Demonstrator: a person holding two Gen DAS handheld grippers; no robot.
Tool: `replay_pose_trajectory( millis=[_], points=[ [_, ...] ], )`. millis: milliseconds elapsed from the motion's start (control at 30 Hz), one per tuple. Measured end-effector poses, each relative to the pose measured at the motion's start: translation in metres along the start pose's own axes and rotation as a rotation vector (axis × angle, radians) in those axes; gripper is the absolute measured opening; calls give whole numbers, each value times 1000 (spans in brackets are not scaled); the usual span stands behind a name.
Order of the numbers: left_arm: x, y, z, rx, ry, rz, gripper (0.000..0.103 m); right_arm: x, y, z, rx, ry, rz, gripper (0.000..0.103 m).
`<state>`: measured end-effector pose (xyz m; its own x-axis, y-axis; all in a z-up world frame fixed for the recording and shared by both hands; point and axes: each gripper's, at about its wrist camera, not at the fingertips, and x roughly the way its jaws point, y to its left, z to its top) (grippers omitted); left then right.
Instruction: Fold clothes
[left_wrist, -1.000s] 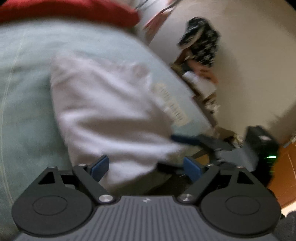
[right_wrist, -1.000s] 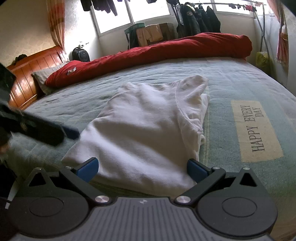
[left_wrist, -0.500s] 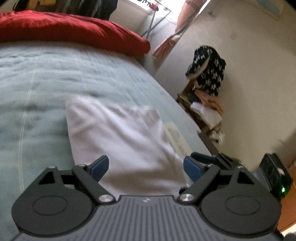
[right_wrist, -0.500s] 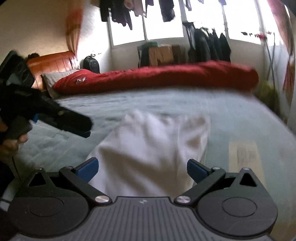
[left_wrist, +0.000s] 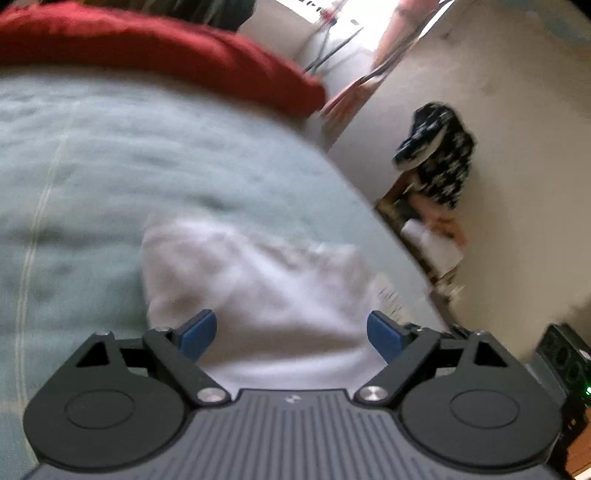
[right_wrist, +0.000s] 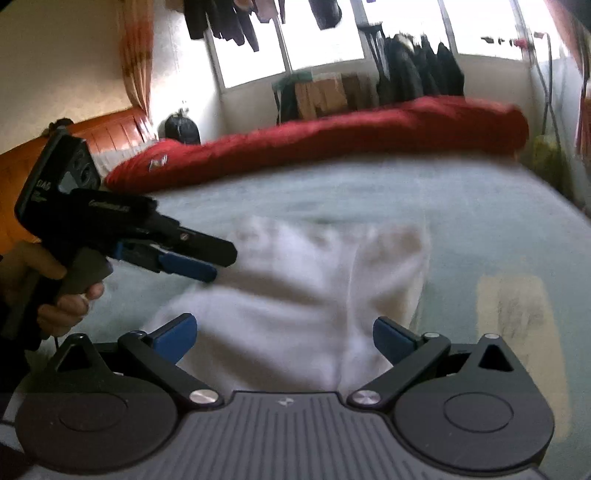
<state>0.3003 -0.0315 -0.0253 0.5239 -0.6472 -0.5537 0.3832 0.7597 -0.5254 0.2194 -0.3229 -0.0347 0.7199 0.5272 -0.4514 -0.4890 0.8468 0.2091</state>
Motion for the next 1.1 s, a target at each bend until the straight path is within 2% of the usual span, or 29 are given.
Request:
replay_pose_trajectory(
  millis=[133,300,400,533,633,767,800,900,1033,1100],
  points=[
    [18,5,15,13,11,-16,88,32,-6,23,-69,1,26,103],
    [41,29,19,-9,8,65,88,81,-36,15,-34,107,-53,103],
    [41,35,26,-41,-5,54,88,75,-45,12,21,87,-59,103],
    [30,29,35,-10,-48,26,88,61,-40,16,28,48,-83,103],
    [32,28,40,4,-46,19,88,52,-31,23,24,12,-57,103],
    [51,33,46,8,-15,3,88,44,-15,27,-10,15,-11,103],
    [57,35,48,11,-1,6,88,41,-13,25,-15,18,-2,103],
    [68,39,57,7,29,79,87,32,-9,19,9,29,-10,103],
    [32,24,58,18,-32,16,88,17,-6,10,48,31,-12,103],
    [14,11,51,37,-34,-18,90,10,-4,6,65,23,9,103]
  ],
)
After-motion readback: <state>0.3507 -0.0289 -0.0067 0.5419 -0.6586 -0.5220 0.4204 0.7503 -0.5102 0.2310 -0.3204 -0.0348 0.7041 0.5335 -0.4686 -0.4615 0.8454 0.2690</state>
